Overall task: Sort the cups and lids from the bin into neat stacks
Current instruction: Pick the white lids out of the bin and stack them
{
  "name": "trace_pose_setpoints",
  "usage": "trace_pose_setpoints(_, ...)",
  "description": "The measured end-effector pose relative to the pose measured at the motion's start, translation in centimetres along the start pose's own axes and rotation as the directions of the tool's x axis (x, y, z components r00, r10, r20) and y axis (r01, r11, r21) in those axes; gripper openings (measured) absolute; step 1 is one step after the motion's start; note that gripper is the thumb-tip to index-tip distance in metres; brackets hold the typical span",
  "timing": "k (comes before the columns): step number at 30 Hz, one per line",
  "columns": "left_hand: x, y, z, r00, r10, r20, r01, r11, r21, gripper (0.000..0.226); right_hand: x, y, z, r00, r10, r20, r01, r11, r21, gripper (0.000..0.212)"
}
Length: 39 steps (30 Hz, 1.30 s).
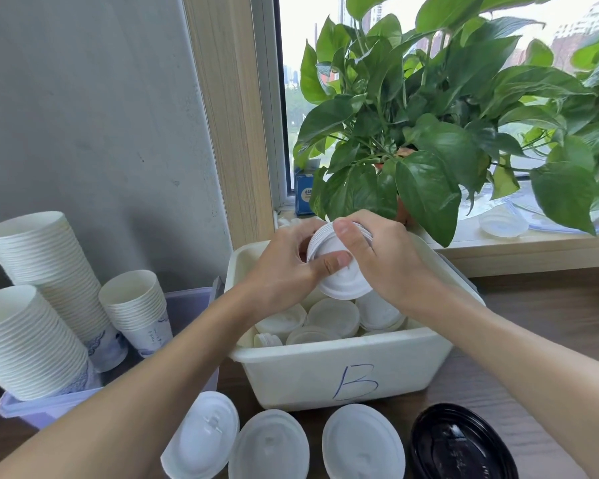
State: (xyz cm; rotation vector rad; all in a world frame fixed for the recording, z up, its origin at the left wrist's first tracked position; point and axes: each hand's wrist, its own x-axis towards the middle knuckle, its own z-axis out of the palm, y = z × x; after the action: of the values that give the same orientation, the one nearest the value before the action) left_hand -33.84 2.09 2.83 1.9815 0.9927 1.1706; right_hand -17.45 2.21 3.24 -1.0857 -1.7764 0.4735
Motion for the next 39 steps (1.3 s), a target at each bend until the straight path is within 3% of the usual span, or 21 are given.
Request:
trace_pose_setpoints(5, 0.1, 0.1, 0.0, 1.000, -0.005, 0.001, 0.005, 1.000, 0.017, 0.027, 0.1, 0.0, 0.1, 1.000, -0.014, -0.002, 0.014, 0.999, -0.042, 0.055)
trace_pose_setpoints(11, 0.1, 0.3, 0.3, 0.992, -0.126, -0.006, 0.125, 0.986, -0.108, 0.053, 0.1, -0.1, -0.4, 0.991, 0.012, -0.133, -0.003, 0.998, 0.067, 0.030)
trace_pose_setpoints(13, 0.2, -0.1, 0.1, 0.990, -0.137, -0.026, 0.135, 0.988, -0.076, 0.055, 0.2, 0.2, -0.4, 0.995, 0.026, -0.101, -0.015, 0.994, 0.111, 0.023)
trace_pose_setpoints(16, 0.2, -0.1, 0.1, 0.995, -0.089, -0.042, 0.087, 0.995, -0.050, 0.041, 0.3, 0.3, -0.2, 0.997, 0.031, -0.068, -0.024, 0.994, 0.108, 0.051)
trace_pose_setpoints(20, 0.1, 0.5, 0.2, 0.996, -0.090, -0.030, 0.088, 0.995, -0.047, 0.030, 0.3, 0.3, -0.2, 0.995, 0.052, -0.084, -0.040, 0.989, 0.145, 0.042)
trace_pose_setpoints(23, 0.0, 0.6, 0.3, 0.995, -0.101, 0.001, 0.101, 0.994, -0.051, 0.016, 0.3, 0.3, -0.1, 0.993, 0.073, -0.094, -0.061, 0.990, 0.124, 0.051)
trace_pose_setpoints(27, -0.1, 0.5, 0.1, 0.995, -0.100, -0.017, 0.100, 0.994, -0.041, 0.030, 0.3, 0.0, 0.0, 0.996, 0.067, -0.055, -0.063, 0.995, 0.074, 0.061)
trace_pose_setpoints(32, -0.1, 0.5, 0.1, 0.996, -0.078, -0.035, 0.078, 0.997, -0.003, 0.050, 0.3, 0.2, 0.0, 0.997, 0.031, -0.067, -0.032, 0.999, -0.003, 0.059)
trace_pose_setpoints(39, -0.1, 1.0, 0.1, 0.995, -0.088, -0.041, 0.088, 0.996, -0.004, 0.050, 0.5, 0.4, 0.1, 0.996, -0.029, -0.081, 0.026, 0.999, -0.032, 0.057)
